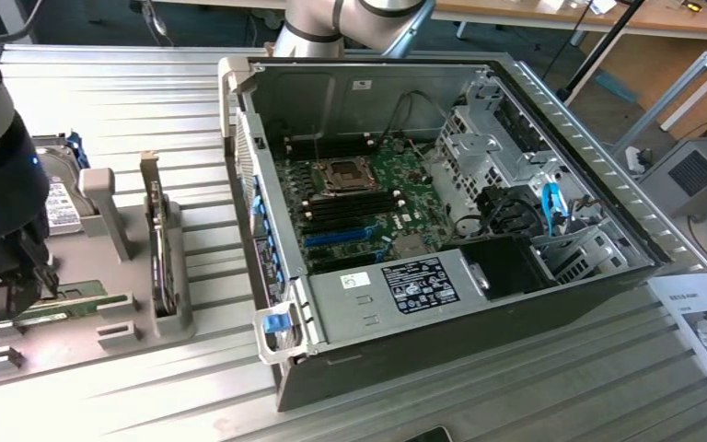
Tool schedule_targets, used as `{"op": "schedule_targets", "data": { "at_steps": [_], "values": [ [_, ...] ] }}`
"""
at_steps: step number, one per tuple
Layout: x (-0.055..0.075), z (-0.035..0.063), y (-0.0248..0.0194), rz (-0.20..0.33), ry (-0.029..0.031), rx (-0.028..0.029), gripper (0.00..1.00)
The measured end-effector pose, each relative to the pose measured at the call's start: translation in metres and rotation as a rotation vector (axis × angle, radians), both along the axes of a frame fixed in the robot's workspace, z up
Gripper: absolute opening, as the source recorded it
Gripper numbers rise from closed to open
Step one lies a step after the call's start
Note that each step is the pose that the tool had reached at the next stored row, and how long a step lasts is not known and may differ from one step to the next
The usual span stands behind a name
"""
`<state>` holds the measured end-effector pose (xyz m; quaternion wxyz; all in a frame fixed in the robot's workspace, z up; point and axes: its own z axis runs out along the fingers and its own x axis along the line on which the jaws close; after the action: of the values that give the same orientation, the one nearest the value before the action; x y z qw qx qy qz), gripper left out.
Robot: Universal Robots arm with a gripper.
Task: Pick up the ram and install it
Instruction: 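Pick up the ram and move it above insertion slot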
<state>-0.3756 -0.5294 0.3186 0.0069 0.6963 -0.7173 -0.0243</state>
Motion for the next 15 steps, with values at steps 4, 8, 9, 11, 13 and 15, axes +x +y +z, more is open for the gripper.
{"op": "schedule_targets", "data": {
  "at_steps": [4, 8, 9, 11, 13, 15],
  "values": [
    [0.0, 0.0086, 0.0, 0.0, 0.0, 0.0, 0.12],
    [0.0, 0.0208, 0.0, 0.0, 0.0001, -0.0001, 0.12],
    [0.0, 0.026, 0.0, 0.0, 0.0, 0.0, 0.12],
    [0.0, 0.0312, 0.0, 0.0, 0.0, 0.0, 0.12],
    [0.0, 0.036, 0.0, 0.0, 0.0001, -0.0001, 0.12],
    [0.0, 0.0405, 0.0, 0.0, 0.0, 0.0001, 0.12]
  ]
}}
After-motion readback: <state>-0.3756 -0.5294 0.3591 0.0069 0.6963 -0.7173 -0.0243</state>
